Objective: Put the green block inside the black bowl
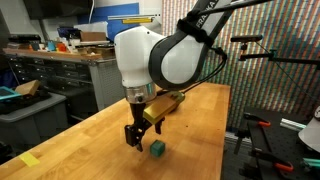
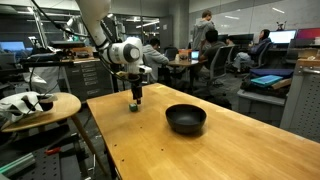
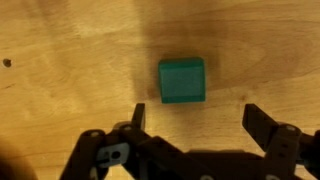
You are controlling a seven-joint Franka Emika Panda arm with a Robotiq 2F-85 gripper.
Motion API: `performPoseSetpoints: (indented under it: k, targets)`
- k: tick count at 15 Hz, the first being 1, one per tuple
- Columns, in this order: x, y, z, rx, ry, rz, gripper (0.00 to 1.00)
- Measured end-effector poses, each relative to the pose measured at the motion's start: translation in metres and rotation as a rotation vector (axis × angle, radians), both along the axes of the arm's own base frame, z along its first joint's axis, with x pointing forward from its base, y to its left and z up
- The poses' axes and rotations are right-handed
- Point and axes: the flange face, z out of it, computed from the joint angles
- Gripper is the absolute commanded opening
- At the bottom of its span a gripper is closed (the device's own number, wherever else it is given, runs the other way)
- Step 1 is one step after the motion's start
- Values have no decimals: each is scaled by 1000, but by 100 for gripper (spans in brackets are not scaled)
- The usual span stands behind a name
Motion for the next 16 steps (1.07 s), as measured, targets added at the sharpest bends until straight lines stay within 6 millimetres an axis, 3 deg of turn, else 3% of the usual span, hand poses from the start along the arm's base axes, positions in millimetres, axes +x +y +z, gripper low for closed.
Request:
performPoseSetpoints:
  k: [6,7,12,15,16]
  targets:
    - [-9,-3,-10,7,35,16,100]
    - [-11,-3,-12,9,41,17,82]
    - [-18,-4,-19,19,67,27,42]
    - [-19,-5,-22,23,76,31,21]
    - [-19,-5,-22,25,76,31,21]
